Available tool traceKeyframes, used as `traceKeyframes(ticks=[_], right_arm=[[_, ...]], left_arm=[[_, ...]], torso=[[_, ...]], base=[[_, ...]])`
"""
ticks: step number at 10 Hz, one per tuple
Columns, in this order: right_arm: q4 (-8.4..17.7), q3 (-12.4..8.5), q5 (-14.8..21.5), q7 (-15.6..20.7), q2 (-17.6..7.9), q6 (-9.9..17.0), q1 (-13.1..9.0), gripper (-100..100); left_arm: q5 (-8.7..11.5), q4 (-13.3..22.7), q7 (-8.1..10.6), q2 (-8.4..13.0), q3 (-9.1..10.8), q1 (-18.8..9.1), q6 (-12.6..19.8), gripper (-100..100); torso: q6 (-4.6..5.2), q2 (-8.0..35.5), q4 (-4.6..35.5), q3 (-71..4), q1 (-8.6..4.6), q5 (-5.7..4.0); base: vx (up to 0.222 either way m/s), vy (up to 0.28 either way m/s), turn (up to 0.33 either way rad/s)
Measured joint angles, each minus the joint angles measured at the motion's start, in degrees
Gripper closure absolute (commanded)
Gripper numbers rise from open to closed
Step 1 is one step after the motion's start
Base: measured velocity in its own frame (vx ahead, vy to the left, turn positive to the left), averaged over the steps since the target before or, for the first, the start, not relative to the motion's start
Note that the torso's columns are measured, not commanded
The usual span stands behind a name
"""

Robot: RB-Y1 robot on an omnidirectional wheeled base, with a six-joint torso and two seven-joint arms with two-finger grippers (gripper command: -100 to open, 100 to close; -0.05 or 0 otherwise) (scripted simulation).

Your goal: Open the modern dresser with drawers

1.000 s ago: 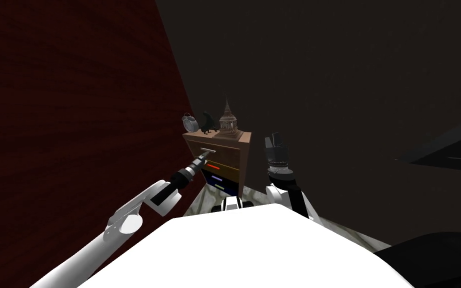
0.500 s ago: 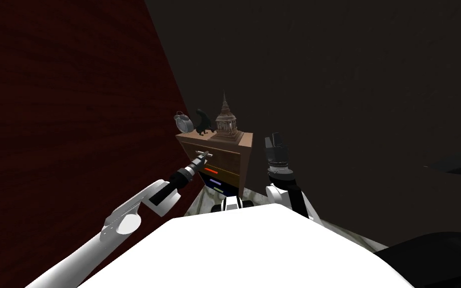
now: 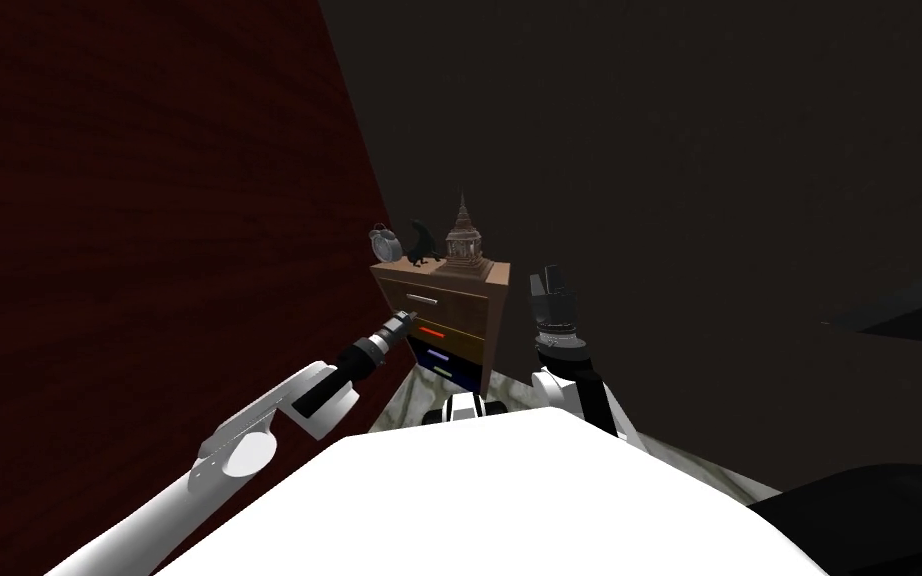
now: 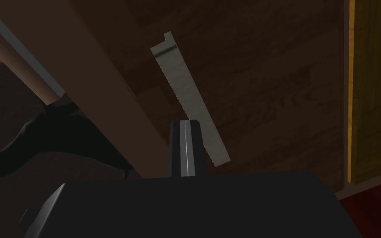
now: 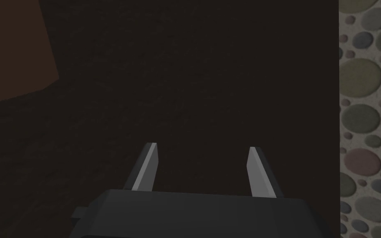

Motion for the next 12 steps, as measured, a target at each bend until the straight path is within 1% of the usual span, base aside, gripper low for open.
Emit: traceKeyframes(ticks=[1,2,4,7,8,9,10,12], right_arm=[[0.00,0.01,0.00,0.00,0.00,0.00,0.01,0],[-0.01,0.01,0.00,0.00,0.01,-0.01,0.02,0],[-0.02,0.01,0.00,0.00,0.01,-0.01,0.04,0],[-0.01,0.01,0.00,0.00,0.01,-0.01,0.02,0],[-0.01,0.01,0.00,0.00,0.00,-0.01,0.01,0],[-0.01,0.01,0.00,0.00,0.01,0.00,0.01,0],[-0.01,0.00,0.00,0.00,0.00,0.00,0.01,0],[0.00,0.00,0.00,0.00,0.00,0.00,0.00,0]], left_arm=[[0.00,-0.04,0.05,0.04,-0.01,0.03,0.00,-100],[0.12,0.26,0.05,-0.04,0.11,-0.15,0.04,-100],[0.25,0.79,0.05,-0.22,0.26,-0.45,0.04,-100],[0.32,0.98,0.07,-0.32,0.36,-0.81,0.40,-100],[0.33,0.96,0.09,-0.31,0.37,-0.83,0.48,100],[0.33,0.97,0.09,-0.31,0.37,-0.83,0.47,100],[0.24,0.35,0.31,0.15,0.32,-0.54,0.52,100],[0.16,-0.69,0.86,1.04,0.18,-0.16,0.64,100]], torso=[[0.02,-0.32,-0.08,-0.18,-0.19,-0.06],[0.04,-0.70,-0.20,-0.42,-0.30,-0.10],[0.01,-0.50,-0.15,-0.32,-0.06,-0.03],[0.00,0.29,0.09,0.18,0.24,0.06],[-0.01,0.27,0.09,0.18,0.19,0.05],[-0.01,0.08,0.03,0.06,0.08,0.02],[-0.03,0.15,0.04,0.08,0.24,0.05],[0.00,0.11,0.04,0.07,0.07,0.02]], base=[[0.061,-0.029,-0.064],[0.114,-0.054,-0.044],[0.154,-0.065,-0.036],[0.040,-0.013,-0.023],[0.000,0.000,0.000],[-0.083,0.068,0.078],[-0.147,0.097,0.062],[-0.173,0.085,0.066]])
